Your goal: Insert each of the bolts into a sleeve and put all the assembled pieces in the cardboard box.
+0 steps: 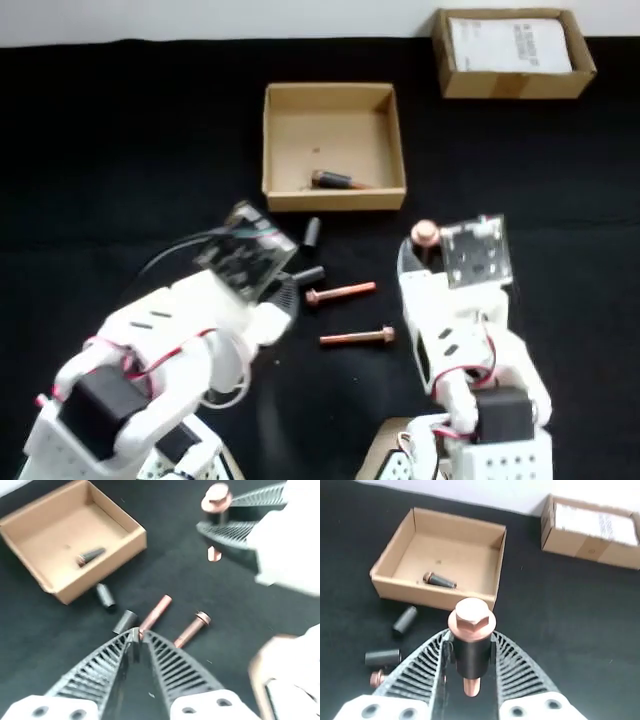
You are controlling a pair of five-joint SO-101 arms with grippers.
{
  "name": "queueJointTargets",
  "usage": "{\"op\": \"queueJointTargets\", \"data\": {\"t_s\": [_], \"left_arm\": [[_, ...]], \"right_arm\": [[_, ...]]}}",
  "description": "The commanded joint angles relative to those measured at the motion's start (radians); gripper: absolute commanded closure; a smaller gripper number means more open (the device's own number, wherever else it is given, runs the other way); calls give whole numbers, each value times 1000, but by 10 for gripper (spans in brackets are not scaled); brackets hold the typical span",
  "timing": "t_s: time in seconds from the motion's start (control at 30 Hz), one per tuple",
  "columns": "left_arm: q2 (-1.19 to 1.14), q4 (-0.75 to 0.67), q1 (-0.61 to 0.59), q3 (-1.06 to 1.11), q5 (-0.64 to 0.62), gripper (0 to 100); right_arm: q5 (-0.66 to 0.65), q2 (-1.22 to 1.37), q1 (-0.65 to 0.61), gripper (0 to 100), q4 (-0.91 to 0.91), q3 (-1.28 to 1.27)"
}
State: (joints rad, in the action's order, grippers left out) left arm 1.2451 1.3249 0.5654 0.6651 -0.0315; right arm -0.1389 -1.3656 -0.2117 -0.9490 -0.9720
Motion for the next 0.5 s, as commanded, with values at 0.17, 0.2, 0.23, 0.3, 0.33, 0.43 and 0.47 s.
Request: {"op": "queueJointTargets", "data": {"t_s": [0.17, 0.2, 0.23, 0.3, 0.33, 0.43, 0.47], "left_arm": [[202, -147, -294, 174, 8, 984], [225, -196, -344, 211, 6, 984], [249, -245, -397, 252, 6, 984], [302, -348, -501, 344, 6, 984], [328, -394, -545, 397, 6, 984], [417, -509, -633, 564, 9, 984], [452, -546, -653, 618, 9, 984]], "right_arm": [[-15, 504, 7, 991, 27, 572], [-17, 568, 7, 991, 25, 634], [-20, 636, 7, 991, 25, 694], [-63, 769, 7, 991, -2, 811], [-87, 835, 5, 991, -21, 869], [-161, 1035, -25, 991, -85, 1020], [-196, 1099, -33, 991, -110, 1064]]}}
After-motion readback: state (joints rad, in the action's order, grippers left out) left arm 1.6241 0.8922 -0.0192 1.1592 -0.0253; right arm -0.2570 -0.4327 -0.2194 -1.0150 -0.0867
